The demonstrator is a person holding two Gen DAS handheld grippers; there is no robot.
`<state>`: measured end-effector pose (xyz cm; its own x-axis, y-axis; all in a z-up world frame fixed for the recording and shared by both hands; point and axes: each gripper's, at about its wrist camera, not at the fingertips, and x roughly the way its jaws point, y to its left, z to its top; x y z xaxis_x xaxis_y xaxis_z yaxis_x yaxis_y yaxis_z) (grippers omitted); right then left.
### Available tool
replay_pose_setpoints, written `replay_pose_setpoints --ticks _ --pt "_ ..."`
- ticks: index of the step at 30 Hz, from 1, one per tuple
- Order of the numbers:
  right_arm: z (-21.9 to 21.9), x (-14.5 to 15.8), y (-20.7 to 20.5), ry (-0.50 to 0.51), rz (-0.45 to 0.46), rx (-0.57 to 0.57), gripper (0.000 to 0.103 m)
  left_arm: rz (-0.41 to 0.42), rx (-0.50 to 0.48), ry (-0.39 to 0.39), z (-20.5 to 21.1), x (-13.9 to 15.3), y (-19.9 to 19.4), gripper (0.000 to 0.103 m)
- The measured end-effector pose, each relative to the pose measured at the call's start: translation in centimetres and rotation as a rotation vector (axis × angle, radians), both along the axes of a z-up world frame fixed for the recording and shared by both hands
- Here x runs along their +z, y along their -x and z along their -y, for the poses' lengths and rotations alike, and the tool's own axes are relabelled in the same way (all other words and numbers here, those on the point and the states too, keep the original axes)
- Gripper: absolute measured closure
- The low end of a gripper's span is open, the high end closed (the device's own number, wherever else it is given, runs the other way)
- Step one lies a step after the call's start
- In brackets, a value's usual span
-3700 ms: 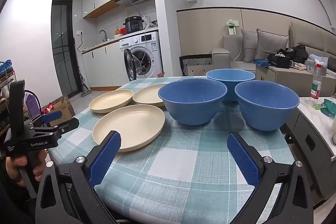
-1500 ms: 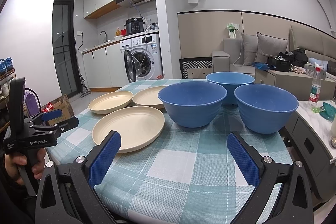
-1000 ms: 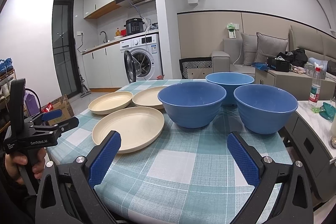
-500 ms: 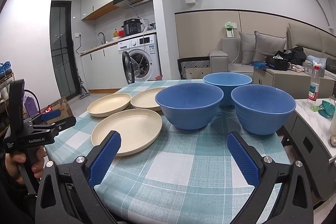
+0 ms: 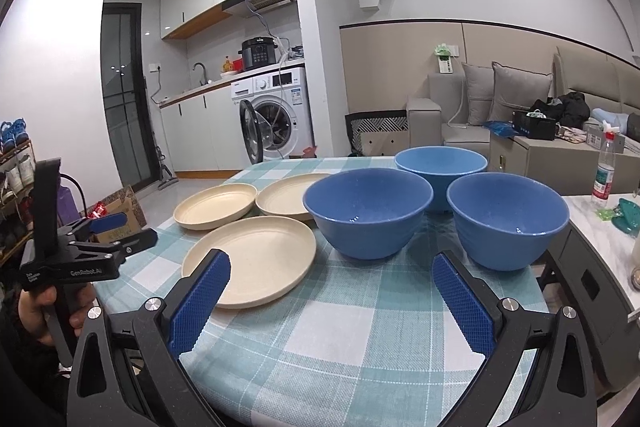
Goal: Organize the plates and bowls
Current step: 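Move both grippers forward over the table toward the cream plates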
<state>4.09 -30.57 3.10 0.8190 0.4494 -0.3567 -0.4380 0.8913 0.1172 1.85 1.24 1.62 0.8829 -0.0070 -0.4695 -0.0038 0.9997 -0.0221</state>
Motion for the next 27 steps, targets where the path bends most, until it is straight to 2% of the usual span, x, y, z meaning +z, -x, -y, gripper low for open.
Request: replay_pose_setpoints --ticks 10,21,27 --pt "-0.6 1.2 -1.1 -0.01 -0.012 0.058 0.0 0.036 0.005 -0.014 -0.4 0.9 -0.7 0.0" --pt "-1.7 2.3 -2.2 0.044 0.027 0.082 0.0 0.086 0.022 -0.056 -0.8 2.4 -1.6 0.0" --pt "-2.3 3.6 -3.2 0.042 0.03 0.111 0.0 0.095 0.005 -0.043 -1.2 3.3 -2.2 0.0"
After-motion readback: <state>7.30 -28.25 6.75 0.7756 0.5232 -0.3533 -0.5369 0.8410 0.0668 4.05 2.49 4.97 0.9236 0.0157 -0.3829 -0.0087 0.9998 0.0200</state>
